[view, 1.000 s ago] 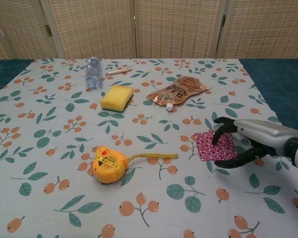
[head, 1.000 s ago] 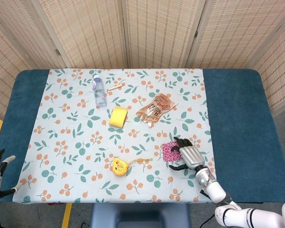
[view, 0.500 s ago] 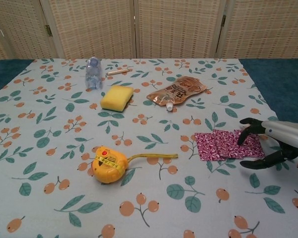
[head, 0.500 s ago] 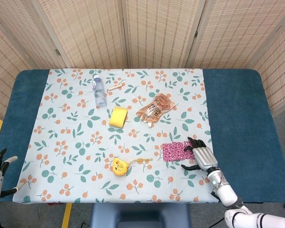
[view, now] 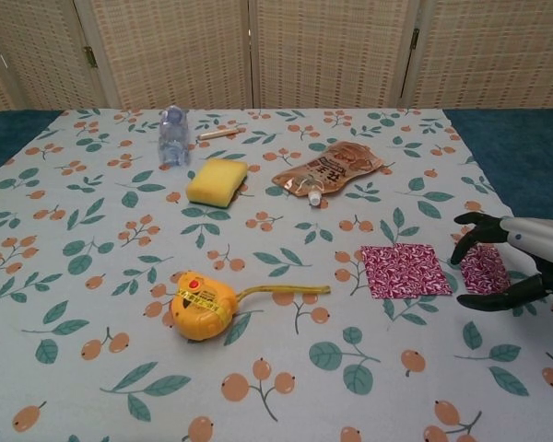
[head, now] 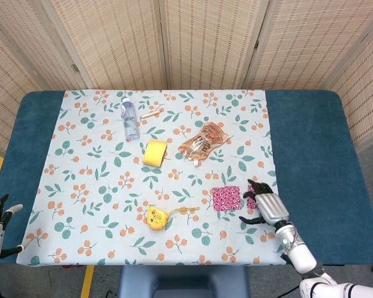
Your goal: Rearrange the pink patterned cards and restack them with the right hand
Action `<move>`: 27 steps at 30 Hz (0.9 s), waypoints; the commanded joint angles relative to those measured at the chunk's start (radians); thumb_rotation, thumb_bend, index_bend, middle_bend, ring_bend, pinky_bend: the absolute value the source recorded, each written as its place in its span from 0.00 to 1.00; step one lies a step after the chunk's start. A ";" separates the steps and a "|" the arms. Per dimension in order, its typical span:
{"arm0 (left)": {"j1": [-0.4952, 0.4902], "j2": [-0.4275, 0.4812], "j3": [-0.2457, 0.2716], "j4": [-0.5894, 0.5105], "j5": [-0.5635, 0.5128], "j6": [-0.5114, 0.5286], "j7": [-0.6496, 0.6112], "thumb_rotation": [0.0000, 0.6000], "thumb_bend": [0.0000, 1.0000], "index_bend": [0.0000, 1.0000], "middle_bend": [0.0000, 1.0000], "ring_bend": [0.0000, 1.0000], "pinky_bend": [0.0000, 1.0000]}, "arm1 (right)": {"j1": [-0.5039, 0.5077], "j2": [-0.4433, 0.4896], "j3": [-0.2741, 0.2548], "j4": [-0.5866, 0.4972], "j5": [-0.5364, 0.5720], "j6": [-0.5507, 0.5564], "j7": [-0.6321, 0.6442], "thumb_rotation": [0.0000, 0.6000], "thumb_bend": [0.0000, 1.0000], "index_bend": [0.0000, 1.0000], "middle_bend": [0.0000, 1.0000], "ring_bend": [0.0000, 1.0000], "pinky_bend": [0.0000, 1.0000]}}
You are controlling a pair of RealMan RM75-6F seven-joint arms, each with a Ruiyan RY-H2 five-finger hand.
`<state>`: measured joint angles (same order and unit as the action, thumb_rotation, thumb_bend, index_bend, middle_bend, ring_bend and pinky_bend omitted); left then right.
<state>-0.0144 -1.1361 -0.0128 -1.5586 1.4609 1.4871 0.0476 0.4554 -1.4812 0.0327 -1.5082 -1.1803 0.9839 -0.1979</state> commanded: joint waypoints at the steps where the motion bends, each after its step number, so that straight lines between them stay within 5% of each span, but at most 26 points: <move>1: 0.000 0.001 0.001 0.000 0.000 0.000 0.000 1.00 0.19 0.25 0.00 0.00 0.00 | 0.005 -0.013 0.003 -0.002 -0.028 0.009 0.007 0.60 0.25 0.29 0.00 0.00 0.00; 4: 0.001 0.001 0.001 0.002 0.001 0.001 -0.003 1.00 0.19 0.25 0.00 0.00 0.00 | 0.006 -0.034 0.015 0.028 -0.039 0.030 -0.003 0.73 0.25 0.27 0.00 0.00 0.00; 8: 0.003 0.000 0.003 0.003 0.000 -0.001 -0.004 1.00 0.19 0.25 0.00 0.00 0.00 | 0.014 -0.061 0.032 0.069 -0.037 0.033 -0.004 0.78 0.25 0.24 0.00 0.00 0.00; 20: 0.001 0.001 0.004 -0.002 -0.007 -0.012 0.002 1.00 0.19 0.25 0.00 0.01 0.00 | 0.040 -0.135 0.051 0.154 -0.025 0.012 -0.036 0.78 0.25 0.04 0.00 0.00 0.00; 27: 0.000 -0.001 0.004 0.003 -0.012 -0.019 0.001 1.00 0.19 0.25 0.00 0.01 0.00 | 0.042 -0.149 0.050 0.174 -0.020 0.006 -0.051 0.78 0.25 0.01 0.00 0.00 0.00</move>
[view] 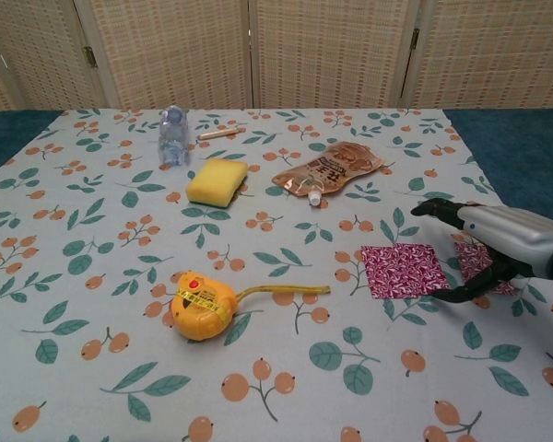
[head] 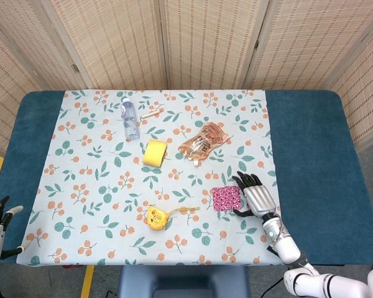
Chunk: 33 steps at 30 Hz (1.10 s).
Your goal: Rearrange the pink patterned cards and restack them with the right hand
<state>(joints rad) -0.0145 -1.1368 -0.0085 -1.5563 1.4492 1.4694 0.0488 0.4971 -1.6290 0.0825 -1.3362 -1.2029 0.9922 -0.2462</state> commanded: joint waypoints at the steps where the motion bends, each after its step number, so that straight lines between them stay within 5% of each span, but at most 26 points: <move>1: -0.001 -0.001 0.000 0.001 -0.001 -0.002 -0.001 1.00 0.19 0.25 0.00 0.01 0.00 | 0.001 -0.002 0.000 0.003 0.003 -0.003 -0.004 0.78 0.25 0.01 0.00 0.00 0.00; 33: -0.008 -0.008 -0.001 0.006 -0.022 -0.028 0.011 1.00 0.19 0.25 0.00 0.01 0.00 | 0.101 -0.085 0.095 0.162 0.105 -0.084 -0.075 0.78 0.25 0.01 0.00 0.00 0.00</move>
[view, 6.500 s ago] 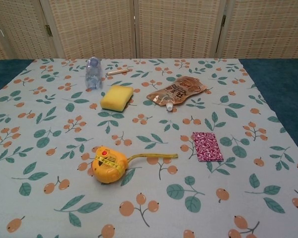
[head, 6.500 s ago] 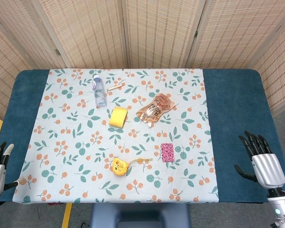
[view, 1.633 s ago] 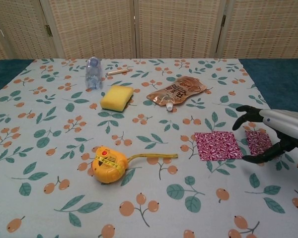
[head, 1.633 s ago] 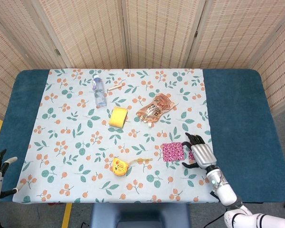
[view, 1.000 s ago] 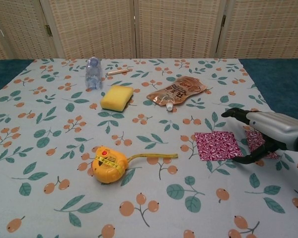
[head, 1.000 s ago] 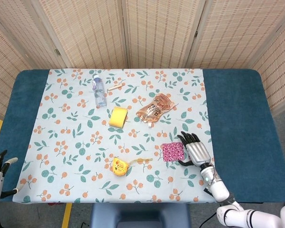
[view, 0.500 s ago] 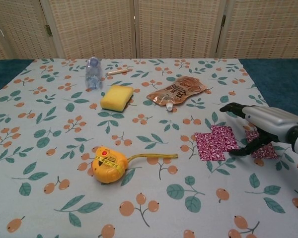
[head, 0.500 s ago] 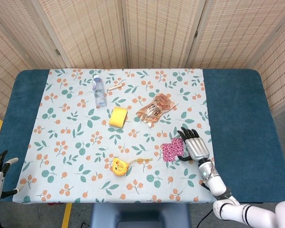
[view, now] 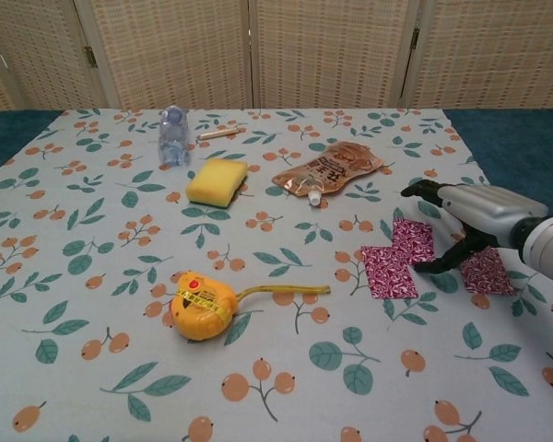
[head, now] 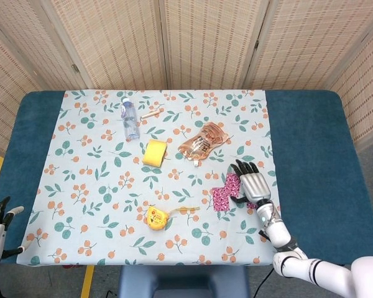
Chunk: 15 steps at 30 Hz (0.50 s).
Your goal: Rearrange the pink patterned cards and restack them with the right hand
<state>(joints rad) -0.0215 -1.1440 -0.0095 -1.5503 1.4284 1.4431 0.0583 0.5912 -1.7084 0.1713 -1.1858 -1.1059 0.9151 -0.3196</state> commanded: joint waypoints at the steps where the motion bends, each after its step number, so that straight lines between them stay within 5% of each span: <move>1: -0.001 -0.001 0.000 0.001 -0.002 -0.003 0.002 1.00 0.19 0.25 0.00 0.01 0.00 | 0.011 -0.009 0.009 0.021 0.011 -0.009 -0.003 0.78 0.25 0.01 0.00 0.00 0.00; 15: -0.004 -0.006 -0.002 0.007 -0.015 -0.015 0.005 1.00 0.19 0.25 0.00 0.01 0.00 | 0.051 -0.037 0.042 0.109 0.046 -0.035 -0.002 0.78 0.25 0.01 0.00 0.00 0.00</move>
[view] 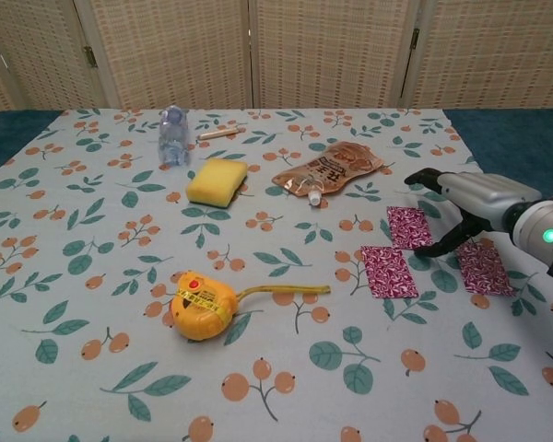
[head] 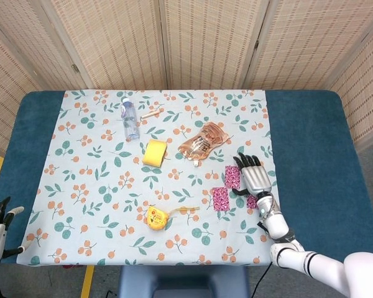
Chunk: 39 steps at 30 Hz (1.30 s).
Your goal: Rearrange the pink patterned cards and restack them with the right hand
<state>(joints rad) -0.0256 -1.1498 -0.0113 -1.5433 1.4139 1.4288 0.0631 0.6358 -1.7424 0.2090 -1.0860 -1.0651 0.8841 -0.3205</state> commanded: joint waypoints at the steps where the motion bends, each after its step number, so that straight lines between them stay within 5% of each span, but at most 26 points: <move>1: 0.000 -0.001 0.000 0.001 -0.002 -0.002 0.000 1.00 0.19 0.25 0.00 0.01 0.00 | 0.009 -0.005 0.007 0.015 0.008 -0.006 -0.002 0.78 0.25 0.01 0.00 0.00 0.00; 18: 0.000 -0.002 -0.001 0.006 -0.003 -0.002 -0.006 1.00 0.19 0.25 0.00 0.01 0.00 | 0.010 0.034 0.008 -0.008 0.019 -0.003 -0.003 0.78 0.25 0.01 0.00 0.00 0.00; 30: 0.009 0.010 0.004 -0.007 0.007 0.014 -0.016 1.00 0.19 0.25 0.00 0.01 0.00 | -0.039 0.207 -0.038 -0.278 -0.012 -0.009 0.039 0.78 0.25 0.01 0.00 0.00 0.00; 39: 0.025 0.022 0.012 -0.026 0.030 0.046 -0.024 1.00 0.19 0.25 0.00 0.01 0.00 | -0.064 0.299 -0.116 -0.457 -0.053 -0.039 0.061 0.79 0.25 0.12 0.00 0.00 0.00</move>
<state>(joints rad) -0.0024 -1.1286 0.0001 -1.5684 1.4428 1.4736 0.0405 0.5748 -1.4600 0.1106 -1.5194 -1.1160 0.8622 -0.2612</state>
